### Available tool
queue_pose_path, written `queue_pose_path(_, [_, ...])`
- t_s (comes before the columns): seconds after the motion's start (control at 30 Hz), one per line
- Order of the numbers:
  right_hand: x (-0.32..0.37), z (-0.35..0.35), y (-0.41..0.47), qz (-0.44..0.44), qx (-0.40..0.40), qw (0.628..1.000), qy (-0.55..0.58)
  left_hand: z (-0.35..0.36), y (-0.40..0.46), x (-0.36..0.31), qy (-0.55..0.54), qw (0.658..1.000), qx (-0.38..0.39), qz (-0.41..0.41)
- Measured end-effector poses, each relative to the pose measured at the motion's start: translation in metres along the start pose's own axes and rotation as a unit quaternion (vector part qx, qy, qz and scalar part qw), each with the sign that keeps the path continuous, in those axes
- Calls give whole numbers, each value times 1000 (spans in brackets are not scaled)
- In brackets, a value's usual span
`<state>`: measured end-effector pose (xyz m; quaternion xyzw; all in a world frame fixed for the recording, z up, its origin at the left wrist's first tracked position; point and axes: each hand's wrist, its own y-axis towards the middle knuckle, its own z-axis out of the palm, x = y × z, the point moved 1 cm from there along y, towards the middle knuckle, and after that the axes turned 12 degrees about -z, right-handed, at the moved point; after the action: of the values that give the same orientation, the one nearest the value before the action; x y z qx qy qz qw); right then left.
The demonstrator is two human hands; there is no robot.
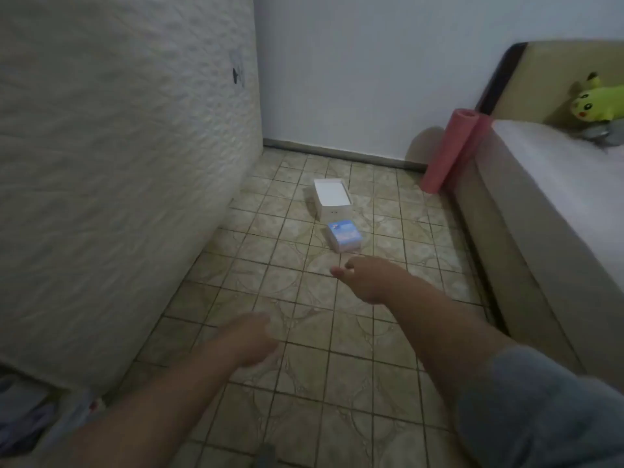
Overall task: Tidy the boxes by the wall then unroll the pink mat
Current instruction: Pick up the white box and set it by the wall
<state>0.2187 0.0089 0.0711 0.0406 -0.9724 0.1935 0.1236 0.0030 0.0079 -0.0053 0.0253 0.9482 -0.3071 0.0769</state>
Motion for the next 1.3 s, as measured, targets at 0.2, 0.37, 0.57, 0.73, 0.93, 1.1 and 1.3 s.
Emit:
queue_pose_path(0.2, [-24, 30, 62, 57, 44, 995, 68, -135, 106, -33, -11, 997, -78, 13])
queue_pose_path(0.37, [-49, 36, 110, 67, 107, 990, 65, -224, 175, -77, -52, 989, -133, 43])
queue_pose_path(0.57, [-103, -38, 227, 72, 77, 992, 64, -240, 259, -112, -34, 995, -94, 22])
queue_pose_path(0.73, [-136, -136, 330, 60, 27, 996, 61, -235, 318, -117, -35, 999, -20, -14])
queue_pose_path(0.93, [-147, -228, 450, 25, -27, 999, 17, -246, 394, -111, -21, 997, 63, -36])
queue_pose_path(1.1, [-144, -248, 549, 20, -12, 1000, -1, -298, 487, -94, 3, 996, 87, -30])
queue_pose_path(1.3, [-136, -227, 635, 45, 38, 998, 14, -427, 613, -95, 35, 998, 45, 11])
